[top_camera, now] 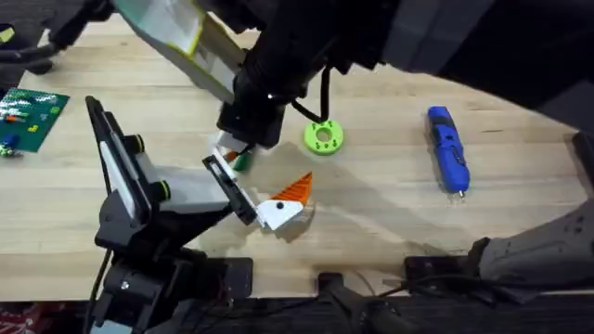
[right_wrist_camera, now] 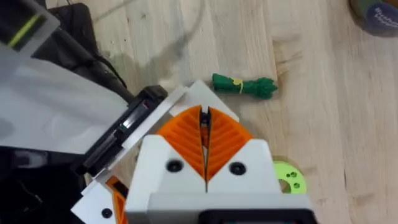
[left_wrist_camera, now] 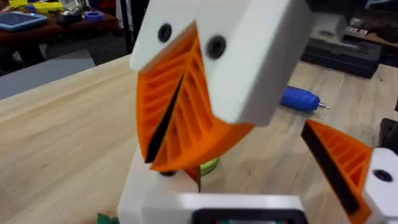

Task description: Pick up the gripper from the table and insert it into the empty holder that is missing its gripper. Then pick up a screw, insert it into the mounting hole, and use the screwdriver to tighten it. Finally, clean up the table by picking up the vegetable and placing it into the bucket.

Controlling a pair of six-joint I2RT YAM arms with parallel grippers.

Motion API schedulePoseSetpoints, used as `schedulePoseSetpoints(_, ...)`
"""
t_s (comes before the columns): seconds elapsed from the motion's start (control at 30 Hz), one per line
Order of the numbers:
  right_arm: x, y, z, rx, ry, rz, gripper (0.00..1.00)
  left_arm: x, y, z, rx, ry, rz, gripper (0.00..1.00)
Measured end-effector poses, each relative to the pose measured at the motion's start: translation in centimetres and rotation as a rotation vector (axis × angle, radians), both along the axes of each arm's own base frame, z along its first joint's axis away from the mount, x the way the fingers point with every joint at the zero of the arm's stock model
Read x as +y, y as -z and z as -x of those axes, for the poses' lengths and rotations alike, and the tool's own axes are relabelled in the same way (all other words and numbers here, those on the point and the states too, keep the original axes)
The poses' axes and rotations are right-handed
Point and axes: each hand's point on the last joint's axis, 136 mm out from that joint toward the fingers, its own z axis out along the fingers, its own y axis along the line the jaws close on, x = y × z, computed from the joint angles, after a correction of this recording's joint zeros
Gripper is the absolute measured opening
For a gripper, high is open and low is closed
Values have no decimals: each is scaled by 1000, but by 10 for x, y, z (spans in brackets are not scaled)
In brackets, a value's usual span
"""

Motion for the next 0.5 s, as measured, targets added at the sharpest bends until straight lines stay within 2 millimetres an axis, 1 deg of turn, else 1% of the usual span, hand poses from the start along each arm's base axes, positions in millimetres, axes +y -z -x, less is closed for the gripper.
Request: schedulePoseSetpoints(0.5,-2,1,1,5,0,7,8,0,0,0,3,1,2,986)
